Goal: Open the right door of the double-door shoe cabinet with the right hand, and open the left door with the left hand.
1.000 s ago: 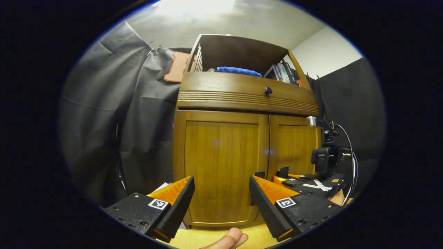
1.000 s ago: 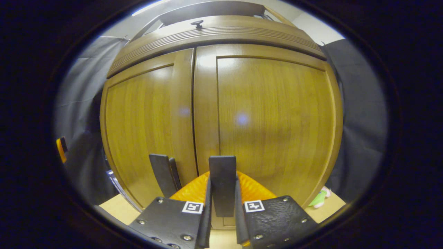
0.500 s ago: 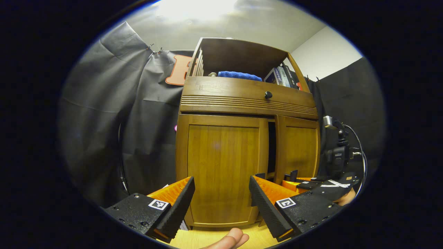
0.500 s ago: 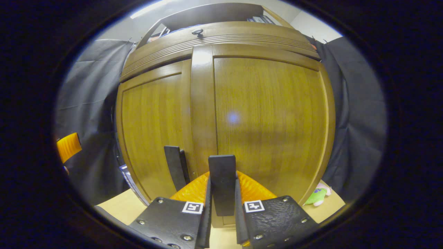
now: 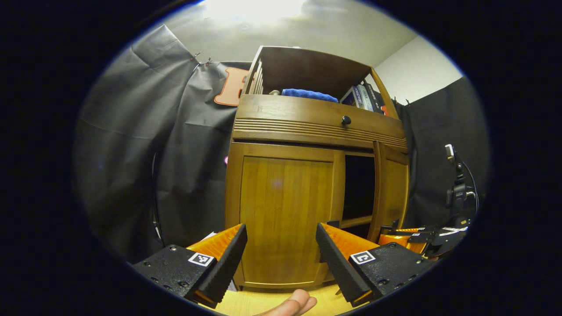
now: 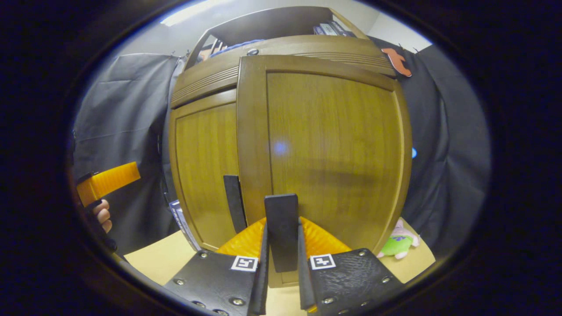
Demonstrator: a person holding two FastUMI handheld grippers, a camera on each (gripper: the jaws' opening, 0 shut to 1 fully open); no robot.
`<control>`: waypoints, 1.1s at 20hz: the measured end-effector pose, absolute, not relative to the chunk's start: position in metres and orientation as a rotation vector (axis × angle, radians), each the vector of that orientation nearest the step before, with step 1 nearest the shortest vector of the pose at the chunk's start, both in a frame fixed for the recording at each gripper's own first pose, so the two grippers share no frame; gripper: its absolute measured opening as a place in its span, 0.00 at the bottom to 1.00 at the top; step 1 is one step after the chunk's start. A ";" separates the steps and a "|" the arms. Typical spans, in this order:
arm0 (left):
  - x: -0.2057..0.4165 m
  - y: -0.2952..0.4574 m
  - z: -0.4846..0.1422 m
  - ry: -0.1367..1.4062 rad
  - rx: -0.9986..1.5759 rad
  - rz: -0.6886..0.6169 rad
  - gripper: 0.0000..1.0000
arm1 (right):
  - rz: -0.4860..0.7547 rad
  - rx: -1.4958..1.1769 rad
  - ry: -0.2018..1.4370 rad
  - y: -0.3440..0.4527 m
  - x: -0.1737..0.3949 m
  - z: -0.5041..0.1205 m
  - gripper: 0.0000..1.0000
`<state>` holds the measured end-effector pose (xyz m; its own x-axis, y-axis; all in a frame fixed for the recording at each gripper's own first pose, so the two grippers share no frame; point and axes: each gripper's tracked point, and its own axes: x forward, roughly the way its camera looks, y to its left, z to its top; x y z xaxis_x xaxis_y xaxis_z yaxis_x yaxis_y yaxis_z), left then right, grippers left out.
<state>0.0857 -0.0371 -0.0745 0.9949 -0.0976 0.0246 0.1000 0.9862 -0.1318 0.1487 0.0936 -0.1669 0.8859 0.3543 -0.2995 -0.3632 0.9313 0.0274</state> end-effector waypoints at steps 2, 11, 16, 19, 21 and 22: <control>0.084 -0.036 -0.070 -0.034 -0.143 -0.095 0.98 | 0.376 -0.030 0.307 0.089 0.143 -0.166 0.29; 0.086 -0.043 -0.077 -0.013 -0.148 -0.107 0.97 | 0.375 -0.034 0.296 0.076 0.130 -0.159 0.29; 0.085 -0.047 -0.076 -0.008 -0.164 -0.112 0.98 | 0.375 -0.027 0.294 0.067 0.124 -0.155 0.29; 0.082 -0.050 -0.078 0.000 -0.163 -0.122 0.98 | 0.369 -0.017 0.296 0.062 0.120 -0.154 0.29; 0.081 -0.051 -0.082 0.012 -0.158 -0.124 0.97 | 0.365 -0.020 0.290 0.056 0.118 -0.152 0.29; 0.081 -0.051 -0.084 0.022 -0.154 -0.124 0.98 | 0.364 -0.017 0.291 0.055 0.117 -0.152 0.29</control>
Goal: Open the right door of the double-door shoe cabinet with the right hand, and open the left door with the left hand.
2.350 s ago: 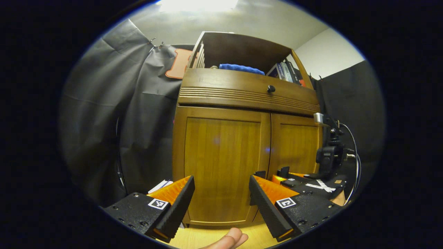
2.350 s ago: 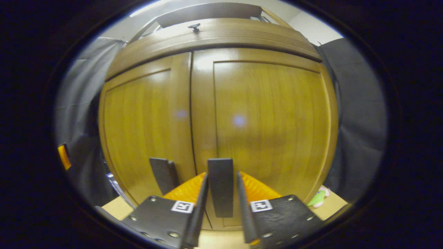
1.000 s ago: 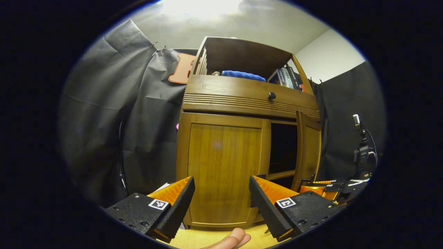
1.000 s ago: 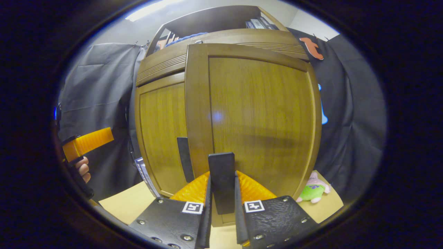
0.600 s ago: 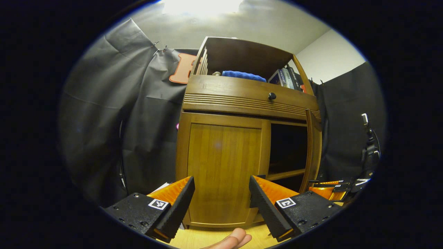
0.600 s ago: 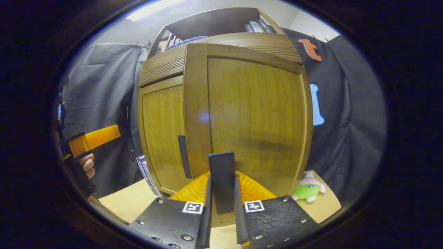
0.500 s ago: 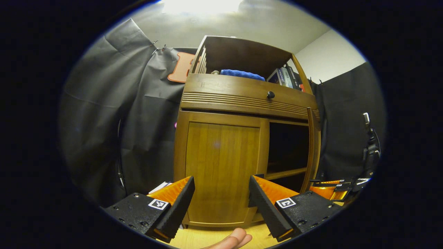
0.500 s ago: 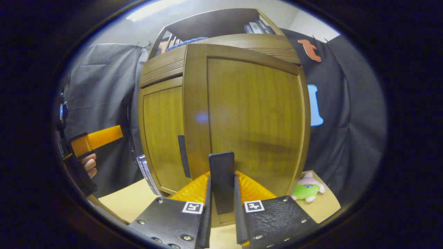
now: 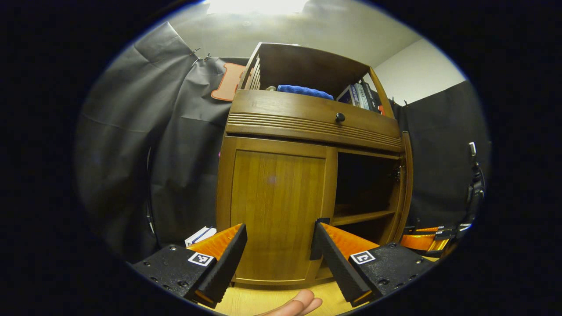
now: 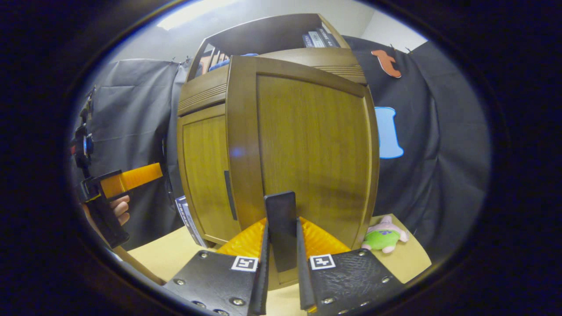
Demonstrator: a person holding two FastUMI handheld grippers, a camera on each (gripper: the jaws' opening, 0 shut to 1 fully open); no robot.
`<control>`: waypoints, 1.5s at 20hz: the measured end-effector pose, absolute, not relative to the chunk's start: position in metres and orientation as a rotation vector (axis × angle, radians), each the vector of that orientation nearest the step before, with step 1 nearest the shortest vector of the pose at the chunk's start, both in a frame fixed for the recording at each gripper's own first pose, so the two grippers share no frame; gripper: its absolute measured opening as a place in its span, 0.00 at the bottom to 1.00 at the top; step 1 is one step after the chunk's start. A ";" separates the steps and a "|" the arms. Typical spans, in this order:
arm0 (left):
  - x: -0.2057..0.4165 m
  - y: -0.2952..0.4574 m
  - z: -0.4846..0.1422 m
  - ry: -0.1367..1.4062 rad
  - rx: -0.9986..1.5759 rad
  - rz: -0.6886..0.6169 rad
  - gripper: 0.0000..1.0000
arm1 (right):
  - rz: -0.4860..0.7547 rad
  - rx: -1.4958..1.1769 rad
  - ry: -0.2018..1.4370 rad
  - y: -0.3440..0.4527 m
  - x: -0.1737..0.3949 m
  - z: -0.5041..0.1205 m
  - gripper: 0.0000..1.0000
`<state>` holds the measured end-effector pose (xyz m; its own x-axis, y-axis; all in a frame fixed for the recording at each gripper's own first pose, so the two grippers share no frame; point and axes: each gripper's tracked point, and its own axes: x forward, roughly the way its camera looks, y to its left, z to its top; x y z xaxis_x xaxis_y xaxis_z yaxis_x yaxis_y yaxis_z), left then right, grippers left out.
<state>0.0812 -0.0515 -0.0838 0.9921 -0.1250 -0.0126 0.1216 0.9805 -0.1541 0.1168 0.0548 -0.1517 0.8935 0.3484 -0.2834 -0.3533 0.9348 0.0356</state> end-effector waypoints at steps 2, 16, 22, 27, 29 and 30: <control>0.081 -0.058 -0.089 0.041 -0.155 -0.137 0.97 | 0.362 -0.010 0.291 0.050 0.115 -0.151 0.29; 0.062 -0.086 -0.084 0.015 -0.208 -0.166 0.96 | 0.283 -0.006 0.251 0.012 0.103 -0.142 0.23; 0.061 -0.104 -0.093 0.039 -0.170 -0.212 0.98 | 0.199 -0.085 0.223 -0.016 0.097 -0.137 0.15; 0.063 -0.109 -0.098 0.051 -0.154 -0.224 0.96 | 0.157 -0.093 0.227 -0.034 0.097 -0.136 0.14; 0.063 -0.111 -0.099 0.050 -0.150 -0.229 0.98 | 0.139 -0.093 0.226 -0.044 0.097 -0.136 0.14; 0.063 -0.111 -0.098 0.046 -0.145 -0.230 0.96 | 0.127 -0.100 0.224 -0.050 0.097 -0.136 0.14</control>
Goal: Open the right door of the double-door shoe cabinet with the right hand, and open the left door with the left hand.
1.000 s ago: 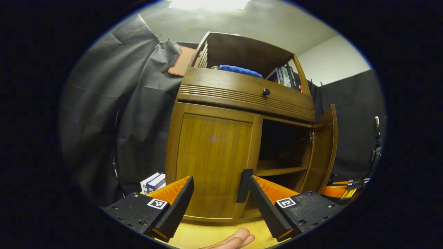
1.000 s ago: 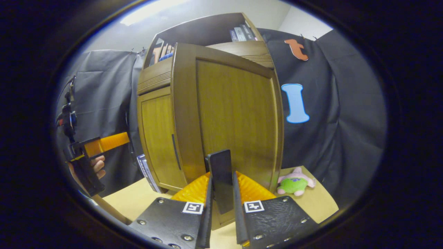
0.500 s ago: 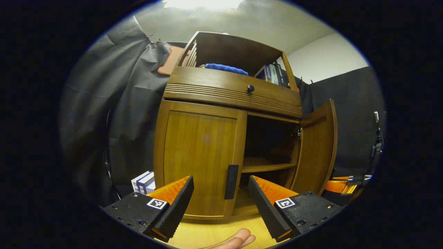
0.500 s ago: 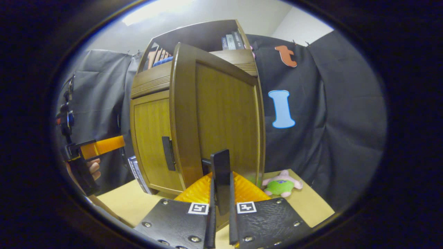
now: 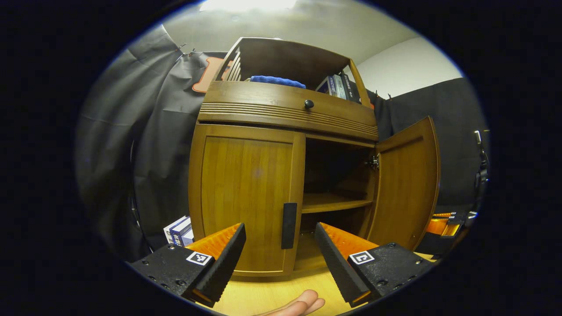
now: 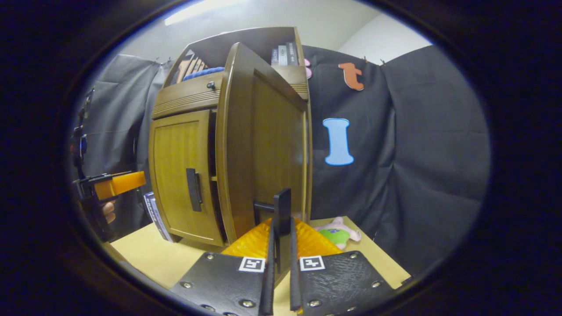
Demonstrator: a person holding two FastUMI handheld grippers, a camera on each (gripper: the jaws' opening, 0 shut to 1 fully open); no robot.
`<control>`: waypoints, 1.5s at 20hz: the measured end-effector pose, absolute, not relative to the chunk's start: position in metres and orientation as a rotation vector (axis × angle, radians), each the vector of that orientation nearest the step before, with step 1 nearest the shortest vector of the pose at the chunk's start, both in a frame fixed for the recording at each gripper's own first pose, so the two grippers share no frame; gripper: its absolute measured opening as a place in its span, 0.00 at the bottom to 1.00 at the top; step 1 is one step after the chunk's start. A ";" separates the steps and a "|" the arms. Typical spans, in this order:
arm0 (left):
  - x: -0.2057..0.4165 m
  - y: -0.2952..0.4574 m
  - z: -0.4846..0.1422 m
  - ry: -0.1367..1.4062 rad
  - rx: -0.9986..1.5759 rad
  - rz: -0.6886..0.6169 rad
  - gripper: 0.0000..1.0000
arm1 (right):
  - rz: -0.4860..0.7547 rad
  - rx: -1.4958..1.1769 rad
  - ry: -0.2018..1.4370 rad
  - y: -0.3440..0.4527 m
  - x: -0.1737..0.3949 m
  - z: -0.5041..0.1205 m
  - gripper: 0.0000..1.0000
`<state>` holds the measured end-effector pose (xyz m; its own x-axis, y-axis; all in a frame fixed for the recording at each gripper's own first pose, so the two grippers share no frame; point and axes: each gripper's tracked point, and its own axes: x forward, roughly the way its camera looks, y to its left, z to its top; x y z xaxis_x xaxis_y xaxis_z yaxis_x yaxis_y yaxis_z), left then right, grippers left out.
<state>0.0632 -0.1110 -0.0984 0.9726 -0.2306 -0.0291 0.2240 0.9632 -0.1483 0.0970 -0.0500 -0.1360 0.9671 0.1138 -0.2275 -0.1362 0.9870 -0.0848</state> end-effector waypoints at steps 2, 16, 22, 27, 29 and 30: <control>0.064 -0.113 -0.102 0.051 -0.127 -0.224 0.98 | 0.107 -0.116 0.211 -0.063 0.099 -0.133 0.14; 0.080 -0.135 -0.132 0.105 -0.040 -0.219 0.98 | 0.199 -0.081 0.190 -0.128 0.125 -0.130 0.01; 0.087 -0.149 -0.150 0.144 -0.029 -0.233 0.97 | 0.278 -0.082 0.182 -0.134 0.127 -0.126 0.01; 0.089 -0.153 -0.154 0.134 -0.017 -0.215 0.97 | 0.263 -0.094 0.197 -0.137 0.126 -0.130 0.01; 0.089 -0.156 -0.152 0.128 -0.015 -0.228 0.97 | 0.252 -0.094 0.196 -0.138 0.125 -0.128 0.01; 0.089 -0.156 -0.150 0.123 -0.003 -0.229 0.96 | 0.252 -0.093 0.194 -0.136 0.126 -0.127 0.01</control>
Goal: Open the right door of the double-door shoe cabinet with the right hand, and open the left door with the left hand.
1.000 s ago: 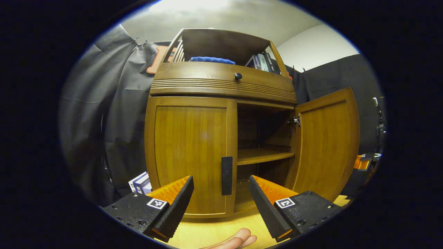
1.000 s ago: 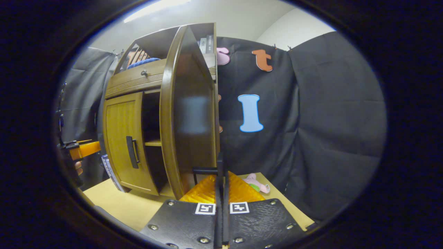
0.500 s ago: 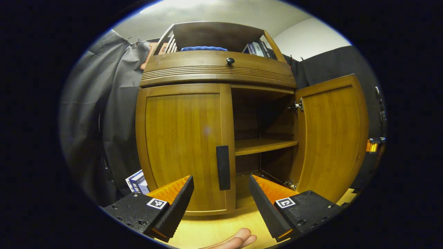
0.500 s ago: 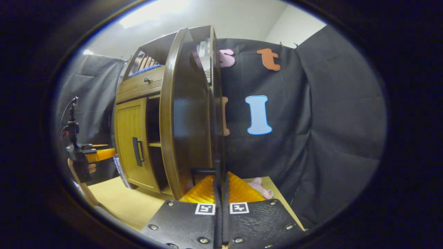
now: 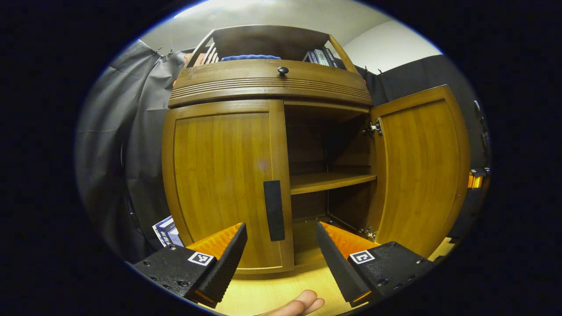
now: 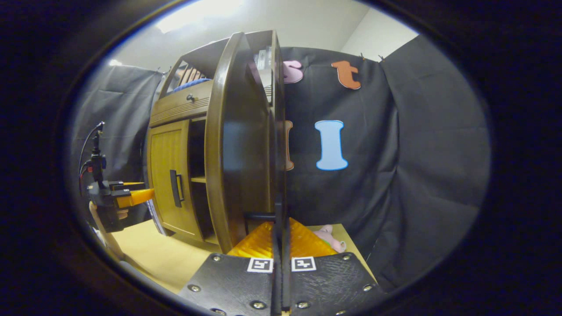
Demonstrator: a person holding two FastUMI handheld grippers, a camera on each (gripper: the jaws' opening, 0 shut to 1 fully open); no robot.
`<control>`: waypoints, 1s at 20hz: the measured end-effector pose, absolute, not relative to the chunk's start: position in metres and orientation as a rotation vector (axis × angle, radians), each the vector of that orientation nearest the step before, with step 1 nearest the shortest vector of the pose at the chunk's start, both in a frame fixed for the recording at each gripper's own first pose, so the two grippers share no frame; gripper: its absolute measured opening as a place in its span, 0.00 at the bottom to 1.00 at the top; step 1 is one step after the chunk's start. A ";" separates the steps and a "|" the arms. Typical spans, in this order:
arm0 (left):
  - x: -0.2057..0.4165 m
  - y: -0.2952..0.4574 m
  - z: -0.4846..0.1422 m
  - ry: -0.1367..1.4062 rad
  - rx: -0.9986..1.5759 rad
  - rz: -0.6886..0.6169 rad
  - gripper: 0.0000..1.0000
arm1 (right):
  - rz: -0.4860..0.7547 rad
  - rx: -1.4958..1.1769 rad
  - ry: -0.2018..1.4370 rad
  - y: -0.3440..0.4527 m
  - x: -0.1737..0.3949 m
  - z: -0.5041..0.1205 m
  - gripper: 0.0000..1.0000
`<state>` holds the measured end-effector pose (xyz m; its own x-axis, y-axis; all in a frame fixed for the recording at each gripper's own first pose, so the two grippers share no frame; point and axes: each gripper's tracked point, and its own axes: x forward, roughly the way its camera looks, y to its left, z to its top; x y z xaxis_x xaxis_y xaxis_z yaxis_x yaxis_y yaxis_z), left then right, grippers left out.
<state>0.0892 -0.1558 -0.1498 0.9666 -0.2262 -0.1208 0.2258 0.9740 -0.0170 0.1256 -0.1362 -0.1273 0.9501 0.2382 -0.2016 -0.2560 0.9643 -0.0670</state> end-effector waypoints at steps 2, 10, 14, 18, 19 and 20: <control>0.093 -0.149 -0.145 0.096 0.001 -0.197 0.97 | 0.243 -0.103 0.190 -0.133 0.128 -0.127 0.04; 0.129 -0.154 -0.141 0.048 -0.042 -0.202 0.97 | 0.116 -0.143 0.176 -0.152 0.118 -0.122 0.69; 0.155 -0.170 -0.148 0.065 -0.068 -0.234 0.96 | 0.051 -0.213 0.143 -0.178 0.099 -0.107 0.82; 0.176 -0.181 -0.163 0.091 -0.066 -0.242 0.97 | 0.070 -0.206 0.101 -0.169 0.069 -0.089 0.96; 0.181 -0.180 -0.166 0.096 -0.065 -0.233 0.96 | 0.077 -0.213 0.077 -0.164 0.061 -0.082 0.94; 0.186 -0.181 -0.169 0.098 -0.065 -0.235 0.93 | 0.079 -0.212 0.055 -0.160 0.058 -0.074 0.94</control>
<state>0.1859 -0.1814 -0.1688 0.9679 -0.2351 -0.0890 0.2288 0.9705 -0.0759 0.0576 -0.1599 -0.0743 0.9953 0.0728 -0.0633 -0.0845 0.9746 -0.2075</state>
